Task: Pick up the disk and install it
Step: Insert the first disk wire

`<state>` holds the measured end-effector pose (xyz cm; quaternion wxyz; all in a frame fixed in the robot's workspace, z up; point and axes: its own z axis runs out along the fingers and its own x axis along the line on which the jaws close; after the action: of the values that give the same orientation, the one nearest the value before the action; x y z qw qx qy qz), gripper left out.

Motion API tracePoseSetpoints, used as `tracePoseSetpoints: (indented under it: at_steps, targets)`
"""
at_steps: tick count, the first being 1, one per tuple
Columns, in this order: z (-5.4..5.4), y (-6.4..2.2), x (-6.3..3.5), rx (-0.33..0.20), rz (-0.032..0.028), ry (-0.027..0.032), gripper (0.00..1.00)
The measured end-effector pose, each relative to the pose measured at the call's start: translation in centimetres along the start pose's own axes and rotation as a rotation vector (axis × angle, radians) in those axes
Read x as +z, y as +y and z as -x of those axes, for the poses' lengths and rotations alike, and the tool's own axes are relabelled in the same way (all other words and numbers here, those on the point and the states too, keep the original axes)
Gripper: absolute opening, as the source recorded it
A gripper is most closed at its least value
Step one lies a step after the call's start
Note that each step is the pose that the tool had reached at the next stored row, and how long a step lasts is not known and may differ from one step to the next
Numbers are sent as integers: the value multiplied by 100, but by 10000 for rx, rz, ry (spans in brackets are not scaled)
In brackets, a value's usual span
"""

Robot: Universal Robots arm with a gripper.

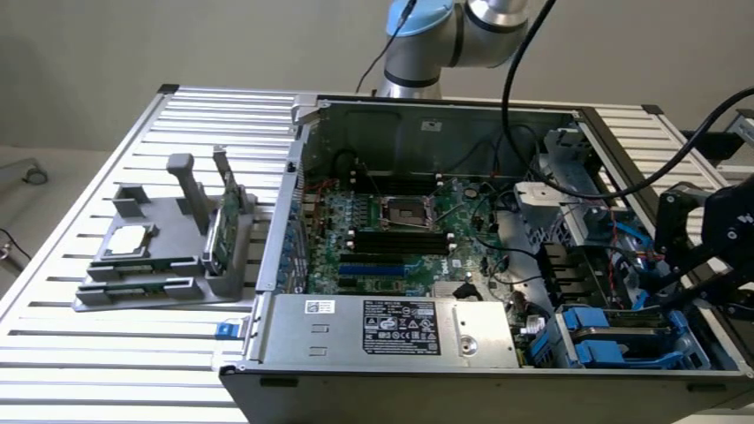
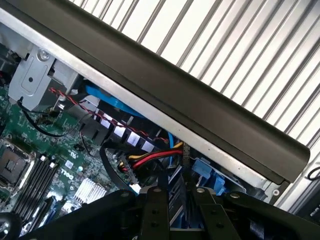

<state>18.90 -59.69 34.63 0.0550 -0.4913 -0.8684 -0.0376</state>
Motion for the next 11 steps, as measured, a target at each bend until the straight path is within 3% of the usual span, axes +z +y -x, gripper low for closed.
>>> tracePoseSetpoints:
  at_steps: [11]
  targets:
    - [30,40,42,264,3,15,24]
